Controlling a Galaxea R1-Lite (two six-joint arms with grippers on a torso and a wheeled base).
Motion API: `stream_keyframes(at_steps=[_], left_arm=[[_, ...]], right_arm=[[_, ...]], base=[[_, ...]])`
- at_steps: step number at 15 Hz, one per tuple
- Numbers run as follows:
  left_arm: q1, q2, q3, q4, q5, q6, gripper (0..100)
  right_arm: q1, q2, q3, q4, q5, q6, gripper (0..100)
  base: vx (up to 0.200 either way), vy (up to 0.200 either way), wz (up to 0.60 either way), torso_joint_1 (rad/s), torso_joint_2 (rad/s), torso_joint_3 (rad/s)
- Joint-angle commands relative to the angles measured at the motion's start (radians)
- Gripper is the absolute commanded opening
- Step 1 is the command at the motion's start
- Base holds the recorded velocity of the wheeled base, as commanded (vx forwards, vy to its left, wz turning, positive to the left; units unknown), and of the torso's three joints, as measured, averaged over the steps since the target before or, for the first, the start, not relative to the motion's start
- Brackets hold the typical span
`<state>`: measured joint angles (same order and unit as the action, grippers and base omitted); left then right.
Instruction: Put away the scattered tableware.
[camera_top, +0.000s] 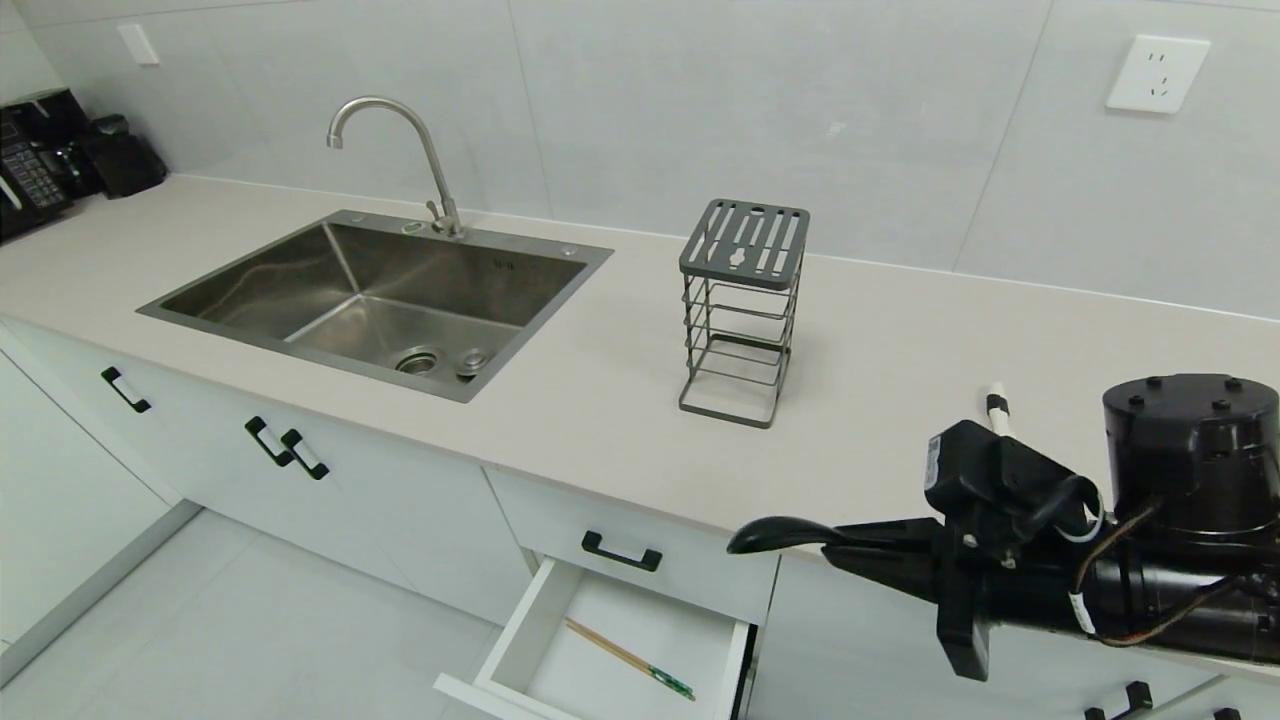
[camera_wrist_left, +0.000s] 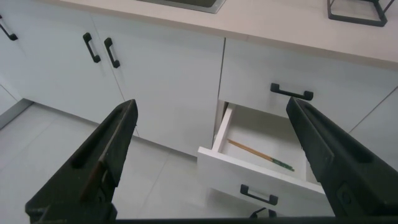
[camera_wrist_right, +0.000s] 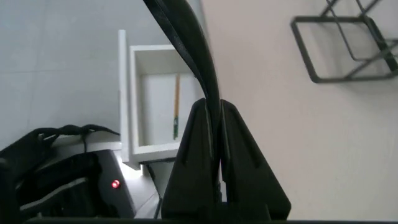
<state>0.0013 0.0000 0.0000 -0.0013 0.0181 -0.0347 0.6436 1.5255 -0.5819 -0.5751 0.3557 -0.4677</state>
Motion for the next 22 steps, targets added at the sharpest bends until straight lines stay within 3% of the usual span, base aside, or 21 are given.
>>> stream_keyframes(at_steps=[1, 7, 10, 17, 22], left_arm=[[0.000, 0.000, 0.000, 0.000, 0.000, -0.001, 100], [0.000, 0.000, 0.000, 0.000, 0.000, -0.001, 100], [0.000, 0.000, 0.000, 0.000, 0.000, -0.001, 100], [0.000, 0.000, 0.000, 0.000, 0.000, -0.001, 100], [0.000, 0.000, 0.000, 0.000, 0.000, -0.001, 100]], right_arm=[[0.051, 0.001, 0.008, 0.003, 0.015, 0.003, 0], [0.146, 0.119, -0.107, -0.009, -0.006, 0.142, 0], [0.195, 0.165, -0.196, -0.008, -0.158, 0.319, 0], [0.268, 0.211, -0.276, 0.017, -0.202, 0.333, 0], [0.303, 0.209, -0.394, 0.175, -0.218, 0.400, 0]], base=[[0.000, 0.000, 0.00, 0.000, 0.00, 0.000], [0.000, 0.000, 0.00, 0.000, 0.00, 0.000], [0.000, 0.000, 0.00, 0.000, 0.00, 0.000], [0.000, 0.000, 0.00, 0.000, 0.00, 0.000], [0.000, 0.000, 0.00, 0.000, 0.00, 0.000]])
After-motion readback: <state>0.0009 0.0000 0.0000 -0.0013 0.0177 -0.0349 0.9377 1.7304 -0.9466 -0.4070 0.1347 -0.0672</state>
